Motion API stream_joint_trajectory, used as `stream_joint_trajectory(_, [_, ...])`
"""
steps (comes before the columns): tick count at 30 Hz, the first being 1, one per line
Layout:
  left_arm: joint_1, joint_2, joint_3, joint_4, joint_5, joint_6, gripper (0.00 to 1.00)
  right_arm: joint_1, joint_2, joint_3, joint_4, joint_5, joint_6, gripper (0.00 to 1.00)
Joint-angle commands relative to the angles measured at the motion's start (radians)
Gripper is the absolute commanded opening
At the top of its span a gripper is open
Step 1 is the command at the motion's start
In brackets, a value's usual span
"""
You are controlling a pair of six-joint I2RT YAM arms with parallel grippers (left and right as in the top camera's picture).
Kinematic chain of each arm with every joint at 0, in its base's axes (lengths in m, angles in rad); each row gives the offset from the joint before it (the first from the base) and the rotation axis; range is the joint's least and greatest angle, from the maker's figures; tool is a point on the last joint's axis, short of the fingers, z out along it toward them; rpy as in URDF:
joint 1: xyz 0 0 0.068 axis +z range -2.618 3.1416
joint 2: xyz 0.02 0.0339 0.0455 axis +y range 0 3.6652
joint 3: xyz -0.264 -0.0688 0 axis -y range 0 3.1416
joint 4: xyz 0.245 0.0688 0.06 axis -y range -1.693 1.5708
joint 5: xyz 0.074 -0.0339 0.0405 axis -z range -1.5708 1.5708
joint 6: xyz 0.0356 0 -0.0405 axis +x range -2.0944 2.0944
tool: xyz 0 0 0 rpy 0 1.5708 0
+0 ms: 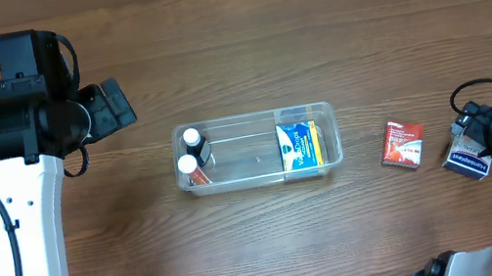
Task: Pack container
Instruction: 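Grasp the white Universal bandage box with the right gripper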
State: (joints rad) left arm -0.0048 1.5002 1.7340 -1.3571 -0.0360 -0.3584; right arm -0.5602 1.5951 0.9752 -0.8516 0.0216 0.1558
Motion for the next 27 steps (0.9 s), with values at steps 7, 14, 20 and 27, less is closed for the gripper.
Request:
stream_joint_trajectory(7, [0.005,0.005,-0.005,0.002,0.011,0.022,1.00,0.003,0.142,-0.007,0.027,-0.035,-0.003,0.96])
stream_joint_trajectory(14, [0.005,0.005,-0.005,0.000,0.011,0.022,1.00,0.003,0.142,0.008,0.031,-0.055,0.001,0.72])
stream_joint_trajectory(20, [0.005,0.005,-0.005,0.000,0.011,0.022,1.00,0.006,0.132,0.121,-0.057,-0.095,0.017,0.72])
stream_joint_trajectory(27, [0.005,0.005,-0.005,0.000,0.011,0.022,1.00,0.133,0.024,0.437,-0.307,-0.130,0.022,0.76])
